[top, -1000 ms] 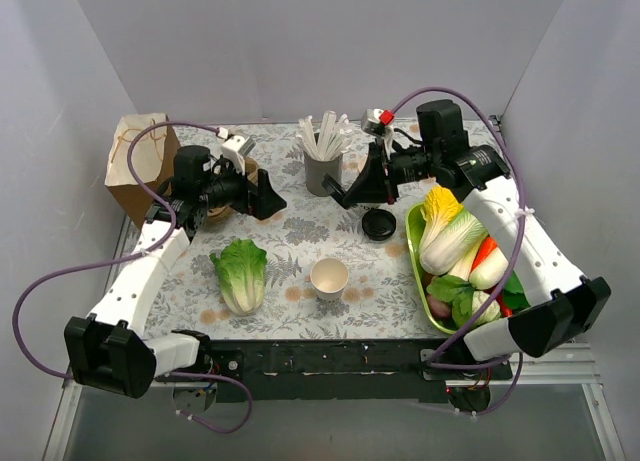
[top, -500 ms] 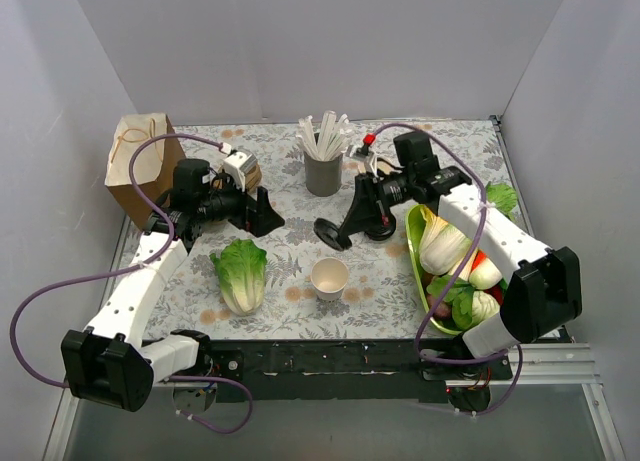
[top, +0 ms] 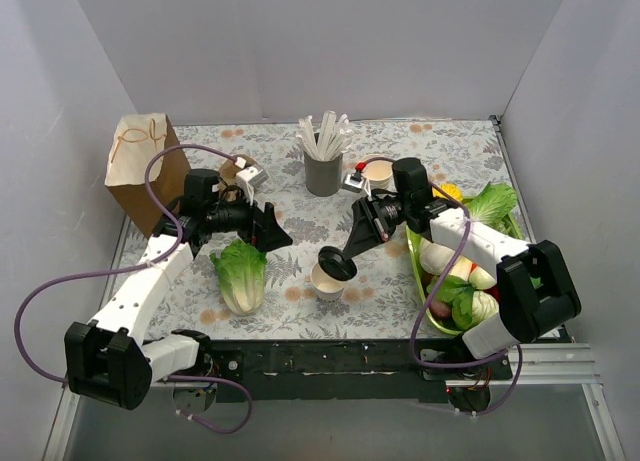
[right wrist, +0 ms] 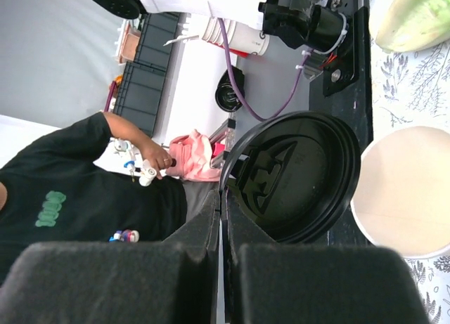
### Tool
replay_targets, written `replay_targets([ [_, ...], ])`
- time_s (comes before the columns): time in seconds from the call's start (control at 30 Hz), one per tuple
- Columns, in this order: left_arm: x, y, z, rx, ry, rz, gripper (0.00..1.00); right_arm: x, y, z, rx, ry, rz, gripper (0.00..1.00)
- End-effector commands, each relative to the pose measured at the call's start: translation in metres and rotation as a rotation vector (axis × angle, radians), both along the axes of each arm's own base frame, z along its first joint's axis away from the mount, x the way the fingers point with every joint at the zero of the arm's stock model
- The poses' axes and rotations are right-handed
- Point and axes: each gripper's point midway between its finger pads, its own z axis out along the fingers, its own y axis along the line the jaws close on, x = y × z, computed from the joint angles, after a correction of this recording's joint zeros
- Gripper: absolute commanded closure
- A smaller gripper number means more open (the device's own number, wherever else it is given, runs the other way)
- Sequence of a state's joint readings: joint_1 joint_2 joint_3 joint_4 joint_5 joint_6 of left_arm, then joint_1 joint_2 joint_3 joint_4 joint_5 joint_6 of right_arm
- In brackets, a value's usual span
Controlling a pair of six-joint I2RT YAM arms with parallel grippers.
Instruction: Pack the takeout coffee
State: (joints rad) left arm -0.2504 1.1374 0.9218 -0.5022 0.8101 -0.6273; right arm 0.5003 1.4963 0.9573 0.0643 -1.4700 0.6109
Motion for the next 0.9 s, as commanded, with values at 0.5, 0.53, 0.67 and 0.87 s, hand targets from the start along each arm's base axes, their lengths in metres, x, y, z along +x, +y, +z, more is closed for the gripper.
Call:
replay_targets([
  [0.5, -0.031, -0.054, 0.014, -0.051, -0.080, -0.268, 0.02, 0.000, 0.006, -0.021, -0.037, 0.086, 0.026, 0.99],
  [0.53, -0.032, -0.054, 0.012, -0.047, -0.079, -0.274, 0.02, 0.001, 0.007, -0.024, -0.049, 0.111, 0.029, 0.99],
  [0.67, -0.039, -0.059, 0.006, -0.034, -0.091, -0.311, 0.02, 0.005, 0.009, -0.030, -0.068, 0.131, 0.011, 0.99],
  [0.87, -0.041, -0.063, -0.008, 0.020, -0.101, -0.309, 0.02, 0.006, 0.011, -0.034, -0.076, 0.137, 0.000, 0.99],
])
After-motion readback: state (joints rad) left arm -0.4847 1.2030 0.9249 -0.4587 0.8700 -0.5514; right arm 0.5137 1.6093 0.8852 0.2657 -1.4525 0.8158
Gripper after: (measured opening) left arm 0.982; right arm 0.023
